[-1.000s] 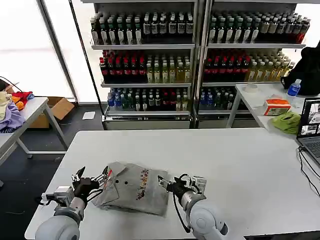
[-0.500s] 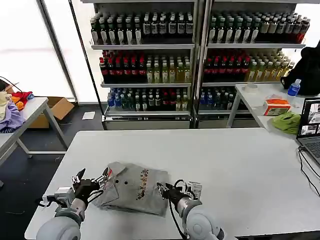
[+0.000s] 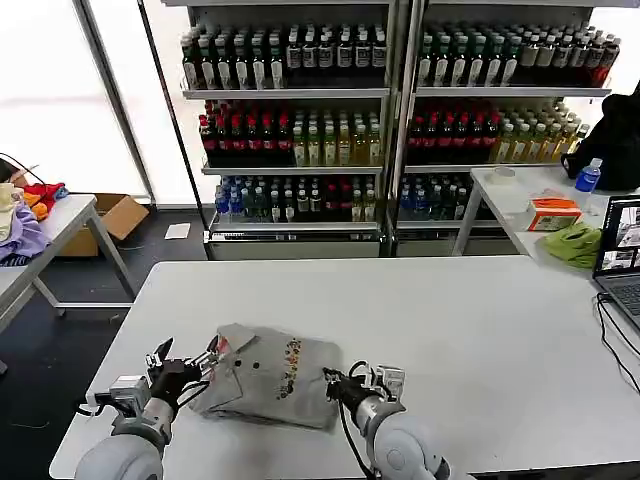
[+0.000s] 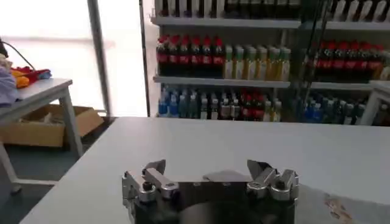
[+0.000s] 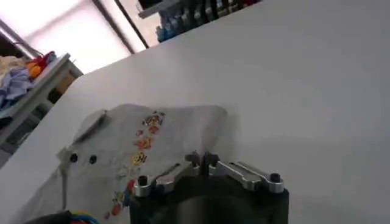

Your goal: Fold and organize the clothes.

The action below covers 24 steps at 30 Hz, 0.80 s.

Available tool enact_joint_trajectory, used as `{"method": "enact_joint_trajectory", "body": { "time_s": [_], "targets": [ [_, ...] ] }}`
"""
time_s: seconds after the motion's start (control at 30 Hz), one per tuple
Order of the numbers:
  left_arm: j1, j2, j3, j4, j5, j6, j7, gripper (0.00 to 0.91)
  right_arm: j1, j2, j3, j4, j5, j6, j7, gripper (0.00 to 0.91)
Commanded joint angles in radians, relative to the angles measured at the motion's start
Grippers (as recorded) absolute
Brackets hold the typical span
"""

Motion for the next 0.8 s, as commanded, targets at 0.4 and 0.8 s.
{"method": "enact_joint_trajectory", "body": {
  "time_s": [0.4,0.8],
  "targets": [
    [-0.01,-0.009,-0.016,0.0,0.002,-0.019,-0.006,0.907,0.041,-0.178,0.138,-0.075,-0.096,0.0,-0.082,0.0],
    [-0.013,-0.03,0.003,-0.002,0.008,-0.019,-0.004,0.907,0.05,-0.218,0.207,-0.13,-0.302,0.001,-0.109,0.01]
  ]
}}
